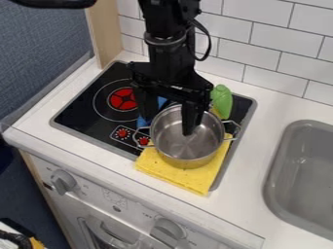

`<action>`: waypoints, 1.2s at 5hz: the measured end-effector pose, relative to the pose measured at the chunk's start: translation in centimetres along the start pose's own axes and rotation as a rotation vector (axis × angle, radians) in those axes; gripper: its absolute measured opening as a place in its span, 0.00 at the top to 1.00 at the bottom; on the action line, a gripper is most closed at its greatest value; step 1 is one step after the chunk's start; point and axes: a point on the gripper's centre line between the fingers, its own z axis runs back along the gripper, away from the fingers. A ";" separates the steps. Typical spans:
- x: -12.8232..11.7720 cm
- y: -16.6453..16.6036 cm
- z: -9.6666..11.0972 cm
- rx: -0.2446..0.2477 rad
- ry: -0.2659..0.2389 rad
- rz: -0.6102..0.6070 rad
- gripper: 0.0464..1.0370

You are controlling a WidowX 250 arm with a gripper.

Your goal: Move the blue fork to the bottom left side of the burner

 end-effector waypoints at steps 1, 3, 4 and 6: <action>-0.2 0.0 -0.7 0.000 0.026 0.003 0.04; 3.3 3.8 -0.8 0.019 -0.009 0.052 0.04; 5.6 5.9 -0.7 0.066 -0.036 0.045 0.04; 9.2 8.7 -6.4 0.112 -0.039 0.067 0.04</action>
